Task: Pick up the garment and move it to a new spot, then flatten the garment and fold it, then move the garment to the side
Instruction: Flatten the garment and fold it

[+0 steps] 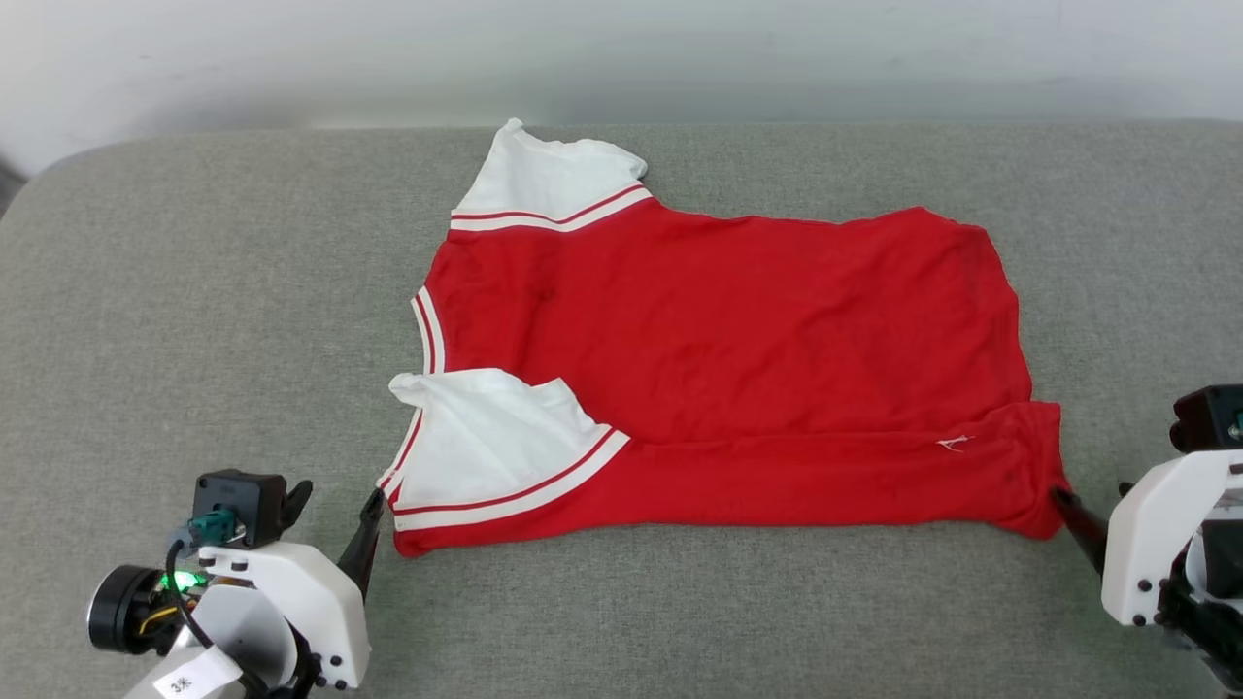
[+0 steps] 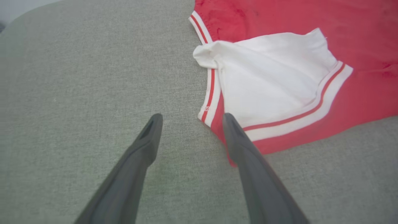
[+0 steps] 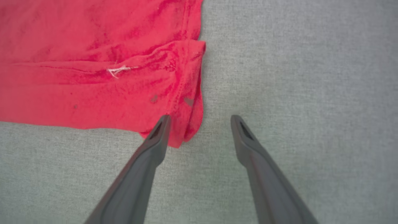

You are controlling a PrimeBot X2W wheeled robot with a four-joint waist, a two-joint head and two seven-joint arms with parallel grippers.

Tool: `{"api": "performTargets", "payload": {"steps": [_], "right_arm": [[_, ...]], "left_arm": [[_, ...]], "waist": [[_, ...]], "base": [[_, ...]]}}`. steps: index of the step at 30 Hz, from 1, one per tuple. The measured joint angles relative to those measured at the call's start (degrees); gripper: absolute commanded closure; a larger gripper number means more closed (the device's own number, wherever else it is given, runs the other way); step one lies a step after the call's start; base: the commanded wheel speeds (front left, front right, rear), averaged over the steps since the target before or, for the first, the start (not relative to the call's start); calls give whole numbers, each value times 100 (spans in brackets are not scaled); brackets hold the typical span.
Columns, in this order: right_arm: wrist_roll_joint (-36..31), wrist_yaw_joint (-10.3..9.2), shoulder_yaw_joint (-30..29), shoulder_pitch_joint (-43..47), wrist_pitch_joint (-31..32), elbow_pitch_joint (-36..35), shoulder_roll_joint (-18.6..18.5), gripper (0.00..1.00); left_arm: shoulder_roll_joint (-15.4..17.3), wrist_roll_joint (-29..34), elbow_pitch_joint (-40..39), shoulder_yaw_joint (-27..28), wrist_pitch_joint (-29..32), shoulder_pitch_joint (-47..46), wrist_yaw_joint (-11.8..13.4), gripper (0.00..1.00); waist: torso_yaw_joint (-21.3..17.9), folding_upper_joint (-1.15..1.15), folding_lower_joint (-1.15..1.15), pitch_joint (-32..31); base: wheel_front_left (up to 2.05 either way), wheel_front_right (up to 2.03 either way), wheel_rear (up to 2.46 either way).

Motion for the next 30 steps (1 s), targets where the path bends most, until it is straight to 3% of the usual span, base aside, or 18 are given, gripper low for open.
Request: {"api": "performTargets", "payload": {"steps": [5,11,23,24,25,26,27,30], "right_arm": [[-381,0,-285,311,622,-691,426,0],[-463,-1,-430,530,894,-1271,753,0],[-504,0,-466,445,837,-1602,775,0],[-494,-1,-455,441,828,-1607,758,0],[-488,-1,-444,427,828,-1607,745,0],[-488,-1,-433,409,828,-1610,732,0],[-487,0,-430,389,828,-1608,722,0],[-437,0,-467,377,826,-1561,697,0]], "left_arm": [[60,-99,-569,-57,460,259,311,0],[177,-92,-826,-105,932,361,695,0],[263,-93,-656,-214,1339,209,750,0],[256,-126,-632,-223,1385,191,705,7],[244,-168,-609,-230,1401,181,668,37],[236,-177,-584,-253,1414,159,626,91],[226,-179,-560,-278,1418,137,575,100],[118,-272,-546,-356,1446,76,407,100]], "waist": [[-59,0,0,70],[-126,0,1,260],[-280,0,1,706],[-287,0,1,724],[-290,0,1,737],[-287,0,0,742],[-280,0,1,739],[-219,0,1,698]], "base": [[0,0,0],[0,0,0],[0,0,0],[0,0,0],[0,0,0],[0,0,0],[0,0,0],[0,0,0]]}}
